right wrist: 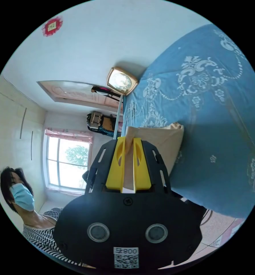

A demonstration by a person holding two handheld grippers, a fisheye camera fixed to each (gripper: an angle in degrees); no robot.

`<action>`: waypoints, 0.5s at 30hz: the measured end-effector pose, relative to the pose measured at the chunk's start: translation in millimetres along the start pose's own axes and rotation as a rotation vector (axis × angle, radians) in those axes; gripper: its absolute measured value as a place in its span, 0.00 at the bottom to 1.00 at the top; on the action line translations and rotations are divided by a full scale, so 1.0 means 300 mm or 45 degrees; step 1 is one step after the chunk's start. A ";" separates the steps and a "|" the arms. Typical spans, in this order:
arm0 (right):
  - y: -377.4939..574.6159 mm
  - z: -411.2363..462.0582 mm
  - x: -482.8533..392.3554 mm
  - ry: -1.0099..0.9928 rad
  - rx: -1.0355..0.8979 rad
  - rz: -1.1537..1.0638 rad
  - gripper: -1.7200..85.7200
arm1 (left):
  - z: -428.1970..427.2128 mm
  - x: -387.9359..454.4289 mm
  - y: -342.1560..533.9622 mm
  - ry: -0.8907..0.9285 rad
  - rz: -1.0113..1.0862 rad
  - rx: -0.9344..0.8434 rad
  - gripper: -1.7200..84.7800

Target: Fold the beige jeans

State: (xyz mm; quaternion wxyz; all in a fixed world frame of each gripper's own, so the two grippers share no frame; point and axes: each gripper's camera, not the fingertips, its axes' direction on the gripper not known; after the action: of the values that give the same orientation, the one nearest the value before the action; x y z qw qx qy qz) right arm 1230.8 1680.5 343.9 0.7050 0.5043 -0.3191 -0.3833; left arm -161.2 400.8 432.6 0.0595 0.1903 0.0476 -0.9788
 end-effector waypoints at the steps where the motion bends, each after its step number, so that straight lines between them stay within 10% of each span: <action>1: -0.049 0.076 -0.060 0.002 -0.022 -0.017 0.05 | -0.061 -0.075 0.028 0.013 -0.051 0.038 0.05; 15: -0.545 1.053 -0.488 0.143 -0.293 -0.042 0.08 | -0.560 -0.862 0.387 0.020 -0.580 0.292 0.05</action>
State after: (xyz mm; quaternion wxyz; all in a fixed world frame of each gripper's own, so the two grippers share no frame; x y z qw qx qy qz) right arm 857.3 1627.1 269.2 0.7685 0.4461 -0.2246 -0.4000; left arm 153.9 330.9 367.1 -0.1848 0.1879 -0.0215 -0.9644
